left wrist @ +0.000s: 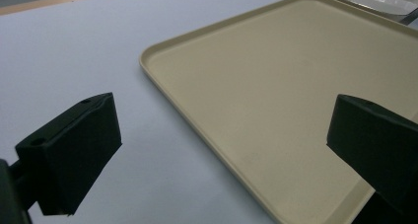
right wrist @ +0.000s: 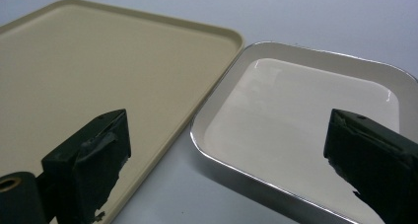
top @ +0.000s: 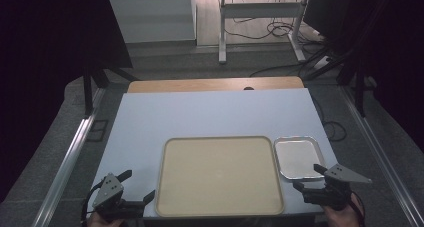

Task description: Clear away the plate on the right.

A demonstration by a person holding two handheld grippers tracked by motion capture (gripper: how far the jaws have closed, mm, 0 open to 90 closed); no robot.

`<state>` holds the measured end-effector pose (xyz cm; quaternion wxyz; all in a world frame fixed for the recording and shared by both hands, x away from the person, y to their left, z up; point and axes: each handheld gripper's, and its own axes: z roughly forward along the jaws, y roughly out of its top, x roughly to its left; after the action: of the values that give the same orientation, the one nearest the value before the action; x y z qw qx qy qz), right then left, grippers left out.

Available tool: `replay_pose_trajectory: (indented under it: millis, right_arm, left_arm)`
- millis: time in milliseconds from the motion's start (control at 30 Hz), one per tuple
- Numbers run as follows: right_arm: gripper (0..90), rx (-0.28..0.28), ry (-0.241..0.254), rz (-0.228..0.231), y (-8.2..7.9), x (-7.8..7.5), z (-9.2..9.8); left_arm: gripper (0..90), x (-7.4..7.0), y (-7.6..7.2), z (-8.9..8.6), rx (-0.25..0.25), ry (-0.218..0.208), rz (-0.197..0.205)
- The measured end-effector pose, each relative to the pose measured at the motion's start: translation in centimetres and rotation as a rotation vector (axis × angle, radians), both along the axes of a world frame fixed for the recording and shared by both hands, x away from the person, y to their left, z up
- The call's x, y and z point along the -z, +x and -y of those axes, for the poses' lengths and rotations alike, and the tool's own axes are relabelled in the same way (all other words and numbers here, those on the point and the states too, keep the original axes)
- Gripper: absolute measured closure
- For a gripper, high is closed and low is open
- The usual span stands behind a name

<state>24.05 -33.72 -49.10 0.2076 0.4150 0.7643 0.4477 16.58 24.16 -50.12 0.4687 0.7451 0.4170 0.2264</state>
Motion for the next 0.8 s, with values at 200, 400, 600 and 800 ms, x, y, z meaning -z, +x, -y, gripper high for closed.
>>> replay_pose_trajectory:
  millis: [200, 400, 600, 800]
  right_arm:
    - [2.9, 0.006, -0.002, -0.018, 0.5, 0.1, 0.2]
    - [0.0, 0.015, 0.029, -0.014, 1.0, -0.1, 0.7]
    - [0.0, 0.021, 0.007, -0.01, 1.4, -0.2, 0.7]
    - [0.0, 0.04, 0.018, -0.026, 1.9, -0.4, 1.1]
  left_arm:
    - [0.0, 0.0, 0.0, 0.0, 0.0, 0.0, -0.001]
    - [0.0, 0.0, 0.0, 0.0, 0.0, 0.001, -0.001]
    - [0.0, 0.0, 0.0, 0.0, 0.001, 0.002, -0.001]
    - [0.0, 0.0, 0.0, 0.0, 0.002, 0.004, -0.001]
